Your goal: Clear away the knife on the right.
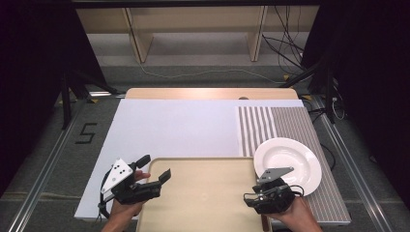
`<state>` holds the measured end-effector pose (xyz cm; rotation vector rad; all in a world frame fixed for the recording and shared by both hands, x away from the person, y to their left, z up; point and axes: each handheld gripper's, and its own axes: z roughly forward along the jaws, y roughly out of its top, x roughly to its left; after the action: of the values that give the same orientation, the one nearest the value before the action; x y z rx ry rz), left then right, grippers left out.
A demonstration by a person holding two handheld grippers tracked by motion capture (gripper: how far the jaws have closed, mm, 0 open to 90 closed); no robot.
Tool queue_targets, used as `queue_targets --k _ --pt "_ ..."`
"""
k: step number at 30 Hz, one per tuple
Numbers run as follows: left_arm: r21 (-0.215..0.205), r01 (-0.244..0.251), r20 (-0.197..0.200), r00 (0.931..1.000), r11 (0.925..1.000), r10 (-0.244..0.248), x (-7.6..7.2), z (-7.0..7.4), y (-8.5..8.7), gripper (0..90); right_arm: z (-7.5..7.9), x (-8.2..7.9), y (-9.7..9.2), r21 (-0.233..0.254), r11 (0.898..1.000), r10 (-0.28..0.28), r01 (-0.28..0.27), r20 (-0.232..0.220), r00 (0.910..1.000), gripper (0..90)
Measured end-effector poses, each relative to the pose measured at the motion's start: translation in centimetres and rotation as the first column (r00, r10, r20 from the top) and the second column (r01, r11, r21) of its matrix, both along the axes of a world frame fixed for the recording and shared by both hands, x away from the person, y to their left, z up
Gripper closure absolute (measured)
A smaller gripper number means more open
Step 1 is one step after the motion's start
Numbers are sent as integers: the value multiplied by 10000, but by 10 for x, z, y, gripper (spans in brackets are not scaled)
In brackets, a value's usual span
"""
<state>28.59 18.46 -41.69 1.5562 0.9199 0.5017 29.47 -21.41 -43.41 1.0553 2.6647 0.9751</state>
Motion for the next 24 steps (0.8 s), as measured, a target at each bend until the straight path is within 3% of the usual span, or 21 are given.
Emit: queue_targets --k 5,14,22,24 --pt "13 63 -24 10000 10000 -63 0 0 0 125 9 -1 -4 1159 9926 -421 350 594 9973 311" --pt "-1 191 -124 9997 9998 -191 0 0 -1 125 21 -2 -16 3136 9478 -1047 576 1354 9852 238" --pt "37 331 -201 9993 9994 -330 1 -1 -2 125 29 -5 -23 3978 9163 -1317 460 1908 9728 211" --pt "67 395 -244 9989 9992 -394 1 -1 -2 125 29 -5 -24 4016 9150 -1280 400 1947 9725 200"
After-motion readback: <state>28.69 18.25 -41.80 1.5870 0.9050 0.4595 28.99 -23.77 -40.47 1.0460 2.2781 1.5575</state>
